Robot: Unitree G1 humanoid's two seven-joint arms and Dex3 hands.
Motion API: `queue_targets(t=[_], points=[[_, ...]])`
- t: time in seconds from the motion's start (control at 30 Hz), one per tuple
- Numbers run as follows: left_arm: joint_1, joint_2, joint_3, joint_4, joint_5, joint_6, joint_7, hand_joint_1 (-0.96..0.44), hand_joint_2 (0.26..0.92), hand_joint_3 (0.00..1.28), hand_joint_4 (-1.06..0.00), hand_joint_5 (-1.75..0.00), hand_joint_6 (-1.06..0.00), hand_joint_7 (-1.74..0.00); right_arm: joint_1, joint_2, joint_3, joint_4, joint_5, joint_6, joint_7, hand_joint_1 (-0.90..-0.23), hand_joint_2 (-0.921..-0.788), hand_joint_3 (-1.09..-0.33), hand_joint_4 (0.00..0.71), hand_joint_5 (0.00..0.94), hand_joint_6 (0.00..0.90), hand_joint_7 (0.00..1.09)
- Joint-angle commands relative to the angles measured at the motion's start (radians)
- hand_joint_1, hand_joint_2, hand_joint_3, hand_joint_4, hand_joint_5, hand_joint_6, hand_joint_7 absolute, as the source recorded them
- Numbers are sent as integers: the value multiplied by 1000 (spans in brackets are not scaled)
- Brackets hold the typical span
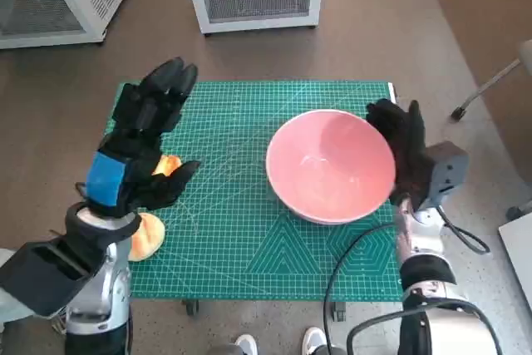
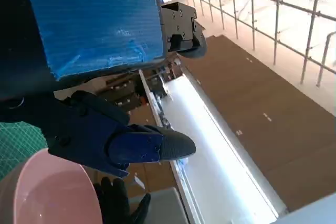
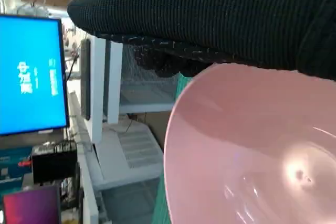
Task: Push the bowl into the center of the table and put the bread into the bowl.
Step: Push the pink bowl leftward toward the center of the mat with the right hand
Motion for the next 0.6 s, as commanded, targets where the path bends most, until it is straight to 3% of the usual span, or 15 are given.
queue_targets(t=[0.03, 0.6], points=[[20, 9, 9, -36, -5, 16, 10, -578, 921, 350, -205, -4, -3, -578, -18, 24, 16, 15, -26, 18, -8, -571, -921, -678, 256, 10, 407, 38], [63, 22, 29, -84, 28, 25, 32, -551, 921, 354, -201, -1, 1, -571, -79, 108, 15, 23, -35, 56, 11, -588, -921, -661, 264, 7, 412, 33]])
